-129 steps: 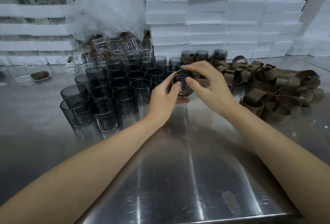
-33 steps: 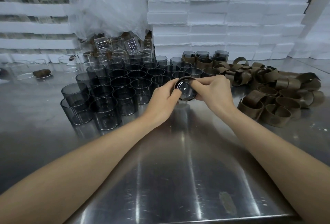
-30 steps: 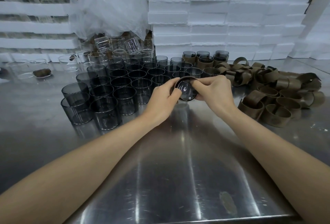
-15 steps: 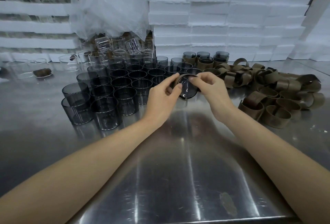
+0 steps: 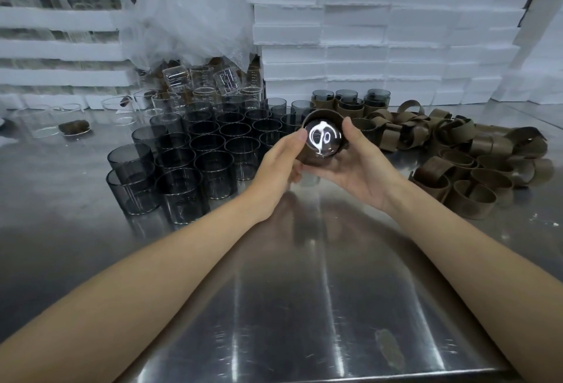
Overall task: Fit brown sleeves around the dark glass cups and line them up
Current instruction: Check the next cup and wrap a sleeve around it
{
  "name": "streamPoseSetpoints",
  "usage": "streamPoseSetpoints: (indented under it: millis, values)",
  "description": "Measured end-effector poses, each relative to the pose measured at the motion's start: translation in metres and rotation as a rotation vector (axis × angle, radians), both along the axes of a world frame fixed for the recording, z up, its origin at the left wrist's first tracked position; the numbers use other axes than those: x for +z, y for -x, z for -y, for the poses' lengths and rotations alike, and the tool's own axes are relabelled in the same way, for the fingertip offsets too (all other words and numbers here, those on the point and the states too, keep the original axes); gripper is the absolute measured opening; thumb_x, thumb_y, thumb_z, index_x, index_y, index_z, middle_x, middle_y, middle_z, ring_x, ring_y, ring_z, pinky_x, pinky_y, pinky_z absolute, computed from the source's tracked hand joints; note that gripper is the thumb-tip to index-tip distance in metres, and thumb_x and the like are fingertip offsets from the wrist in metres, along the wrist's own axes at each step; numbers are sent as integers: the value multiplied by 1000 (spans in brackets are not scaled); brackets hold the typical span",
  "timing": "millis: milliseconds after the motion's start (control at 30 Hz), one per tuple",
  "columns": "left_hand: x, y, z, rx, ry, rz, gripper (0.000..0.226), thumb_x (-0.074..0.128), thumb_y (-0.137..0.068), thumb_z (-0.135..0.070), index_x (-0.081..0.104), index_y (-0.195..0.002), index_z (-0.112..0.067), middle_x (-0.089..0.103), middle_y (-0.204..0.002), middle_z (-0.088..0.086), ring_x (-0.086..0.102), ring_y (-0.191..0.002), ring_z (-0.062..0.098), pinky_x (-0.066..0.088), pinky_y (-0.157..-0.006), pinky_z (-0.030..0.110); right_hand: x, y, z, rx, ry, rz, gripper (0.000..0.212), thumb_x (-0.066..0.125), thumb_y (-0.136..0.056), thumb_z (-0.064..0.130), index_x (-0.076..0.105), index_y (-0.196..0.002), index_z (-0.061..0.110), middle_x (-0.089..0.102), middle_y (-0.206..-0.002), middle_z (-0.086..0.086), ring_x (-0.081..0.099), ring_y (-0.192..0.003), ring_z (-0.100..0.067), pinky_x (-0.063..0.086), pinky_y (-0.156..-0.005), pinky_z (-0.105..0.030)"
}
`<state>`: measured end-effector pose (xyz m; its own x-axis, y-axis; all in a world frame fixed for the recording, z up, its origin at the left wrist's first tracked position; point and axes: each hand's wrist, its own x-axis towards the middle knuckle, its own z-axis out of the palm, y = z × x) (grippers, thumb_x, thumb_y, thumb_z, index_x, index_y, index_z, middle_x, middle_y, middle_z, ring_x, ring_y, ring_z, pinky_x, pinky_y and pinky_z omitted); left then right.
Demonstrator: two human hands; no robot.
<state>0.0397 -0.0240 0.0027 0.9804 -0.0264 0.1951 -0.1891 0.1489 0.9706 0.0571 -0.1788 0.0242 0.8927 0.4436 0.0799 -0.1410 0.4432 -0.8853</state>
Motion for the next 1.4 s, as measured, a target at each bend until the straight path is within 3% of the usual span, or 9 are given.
streamPoseSetpoints:
  millis: [267,400,733,833,933,1033,1100,1267,1400]
  values:
    - [3,-5,-1,-60,184,-84,32,54,-94,-46,68,-100,-19,55,-70,-4,37,-51,5,33,-48,17,2,-2,-7,-44,-76,-150,67,70,-73,44,57,-125,4,69,-115,-19,66,-109,-33,57,-87,-42]
    - [5,-4,-2,-115,263,-90,49,59,-81,-49,66,-111,-10,58,-70,-4,36,-51,5,41,-51,17,1,-4,-9,-34,-119,-190,62,68,-71,44,61,-117,2,70,-112,-17,69,-104,-31,60,-77,-37]
    - [4,-4,2,-157,409,-77,39,52,-87,-39,63,-108,-9,58,-70,-6,33,-46,4,47,-62,12,1,-6,-6,90,-113,-115,50,60,-73,47,79,-87,3,72,-108,-16,69,-104,-27,59,-79,-32]
    - [0,-3,1,-128,277,-5,55,51,-87,-41,56,-128,-4,59,-91,-1,45,-57,1,45,-66,14,-1,-9,-3,84,-93,-65,55,61,-78,46,70,-110,2,68,-117,-18,66,-111,-29,58,-82,-34]
    - [-5,-4,-2,-48,41,86,45,42,-102,-32,48,-142,-11,66,-118,-1,62,-88,1,47,-77,16,-2,-15,4,49,-4,58,58,61,-88,40,51,-135,6,61,-131,-15,59,-122,-28,54,-93,-42]
    - [-3,0,2,-35,-85,113,52,46,-97,-42,45,-143,-19,62,-129,-6,60,-114,7,47,-95,20,-2,-19,12,-13,133,229,56,66,-86,28,48,-138,19,59,-135,-7,55,-127,-24,48,-101,-46]
    - [-4,2,4,4,-171,164,62,60,-88,-40,40,-144,-24,58,-128,-14,55,-119,1,42,-103,19,-3,-18,16,-63,252,382,60,73,-81,20,49,-136,25,58,-136,-4,55,-127,-20,47,-103,-42]
    - [-6,-4,-7,188,-277,316,75,77,-78,1,44,-142,-19,49,-139,-2,50,-127,11,48,-102,28,-12,-17,13,-170,464,660,72,68,-80,-12,44,-143,14,50,-143,-6,47,-134,-16,47,-102,-30]
    - [-5,-3,-10,247,-391,473,71,81,-70,2,52,-133,-18,47,-128,-13,50,-117,0,50,-90,18,-19,-17,10,-195,527,743,79,75,-77,-5,45,-141,29,45,-145,1,43,-136,-13,44,-106,-34]
